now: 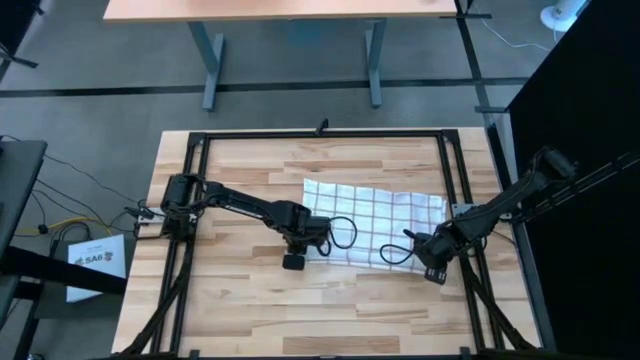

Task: Roll towel
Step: Roll the towel

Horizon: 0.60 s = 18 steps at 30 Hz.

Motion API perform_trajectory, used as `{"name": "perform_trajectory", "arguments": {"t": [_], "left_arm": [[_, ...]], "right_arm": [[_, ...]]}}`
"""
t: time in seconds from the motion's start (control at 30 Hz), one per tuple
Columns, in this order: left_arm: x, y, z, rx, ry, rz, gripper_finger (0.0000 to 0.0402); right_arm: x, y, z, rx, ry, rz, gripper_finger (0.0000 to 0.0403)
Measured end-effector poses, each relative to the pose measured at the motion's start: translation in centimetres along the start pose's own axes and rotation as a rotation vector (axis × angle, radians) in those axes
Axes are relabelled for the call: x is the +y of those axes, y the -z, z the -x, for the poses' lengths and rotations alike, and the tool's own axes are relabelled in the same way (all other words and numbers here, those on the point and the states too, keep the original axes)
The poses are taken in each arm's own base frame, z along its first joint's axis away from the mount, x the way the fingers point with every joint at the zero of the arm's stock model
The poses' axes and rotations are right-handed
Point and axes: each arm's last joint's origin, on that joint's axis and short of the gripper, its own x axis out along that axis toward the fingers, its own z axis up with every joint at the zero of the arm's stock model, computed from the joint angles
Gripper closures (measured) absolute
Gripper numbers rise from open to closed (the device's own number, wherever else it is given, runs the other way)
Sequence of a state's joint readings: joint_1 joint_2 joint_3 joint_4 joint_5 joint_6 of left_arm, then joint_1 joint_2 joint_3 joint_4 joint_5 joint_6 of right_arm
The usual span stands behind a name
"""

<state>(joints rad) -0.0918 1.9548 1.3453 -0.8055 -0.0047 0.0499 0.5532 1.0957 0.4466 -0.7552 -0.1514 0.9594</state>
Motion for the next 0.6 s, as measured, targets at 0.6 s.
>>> {"name": "perform_trajectory", "arguments": {"t": [0.6], "left_arm": [[-1.0,0.4,5.4,-0.158,-0.147,0.079,0.0267]], "right_arm": [[-1.0,0.7,3.1,-0.168,0.040,0.082,0.0209]]}}
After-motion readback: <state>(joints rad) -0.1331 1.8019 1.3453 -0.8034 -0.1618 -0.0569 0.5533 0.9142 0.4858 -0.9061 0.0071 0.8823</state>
